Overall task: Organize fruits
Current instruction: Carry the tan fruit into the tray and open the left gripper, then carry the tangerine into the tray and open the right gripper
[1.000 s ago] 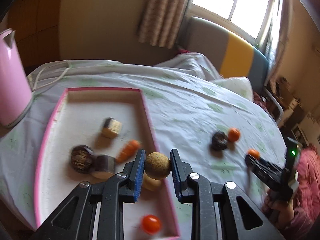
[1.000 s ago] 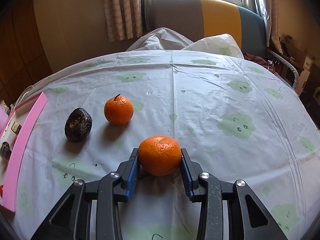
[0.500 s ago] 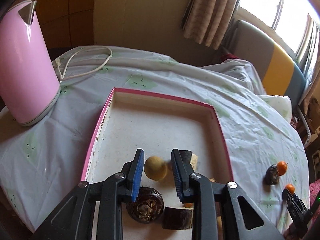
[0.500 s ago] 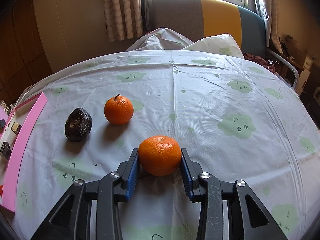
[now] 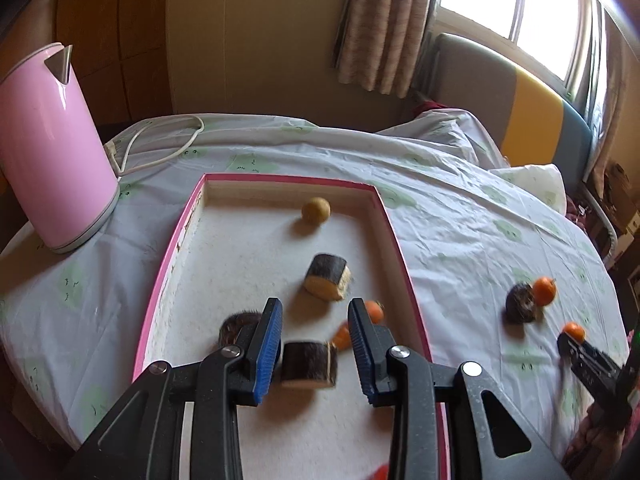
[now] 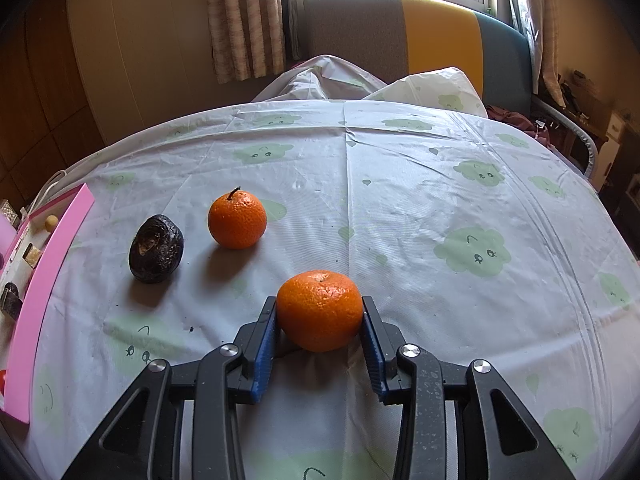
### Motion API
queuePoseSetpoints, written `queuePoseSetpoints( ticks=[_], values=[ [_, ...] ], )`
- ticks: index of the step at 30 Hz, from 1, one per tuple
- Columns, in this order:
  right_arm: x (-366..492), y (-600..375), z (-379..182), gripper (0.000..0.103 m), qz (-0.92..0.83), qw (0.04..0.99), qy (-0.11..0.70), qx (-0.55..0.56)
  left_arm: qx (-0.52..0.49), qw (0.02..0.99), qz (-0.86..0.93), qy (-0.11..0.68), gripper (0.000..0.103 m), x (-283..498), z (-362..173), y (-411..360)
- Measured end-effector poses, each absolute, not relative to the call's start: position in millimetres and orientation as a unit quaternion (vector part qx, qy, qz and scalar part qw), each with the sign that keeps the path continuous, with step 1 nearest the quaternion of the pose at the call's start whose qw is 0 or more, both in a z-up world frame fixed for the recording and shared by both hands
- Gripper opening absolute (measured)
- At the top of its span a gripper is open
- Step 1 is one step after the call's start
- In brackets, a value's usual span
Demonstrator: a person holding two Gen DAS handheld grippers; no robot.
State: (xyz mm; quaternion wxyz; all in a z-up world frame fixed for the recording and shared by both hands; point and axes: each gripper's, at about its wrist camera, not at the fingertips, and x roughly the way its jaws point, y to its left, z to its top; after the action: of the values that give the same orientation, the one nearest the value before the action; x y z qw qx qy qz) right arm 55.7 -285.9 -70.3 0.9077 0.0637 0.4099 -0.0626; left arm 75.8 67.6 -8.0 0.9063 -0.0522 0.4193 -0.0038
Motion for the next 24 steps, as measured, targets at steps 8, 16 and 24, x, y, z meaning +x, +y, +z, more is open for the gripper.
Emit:
queuePoseSetpoints(
  ticks=[8, 16, 24],
  values=[
    [46, -280, -65, 0.039, -0.050, 0.906, 0.415, 0.065, -0.041, 0.904, -0.020, 0.425, 0.034, 47, -12, 57],
    [35, -247, -58, 0.039, 0.005, 0.906, 0.419, 0.062, -0.048, 0.902, -0.028, 0.428, 0.034, 35, -15, 55],
    [34, -191, -34, 0.039, 0.114, 0.901, 0.414, 0.065, -0.053, 0.904, -0.022, 0.424, 0.034, 30, -15, 62]
  ],
)
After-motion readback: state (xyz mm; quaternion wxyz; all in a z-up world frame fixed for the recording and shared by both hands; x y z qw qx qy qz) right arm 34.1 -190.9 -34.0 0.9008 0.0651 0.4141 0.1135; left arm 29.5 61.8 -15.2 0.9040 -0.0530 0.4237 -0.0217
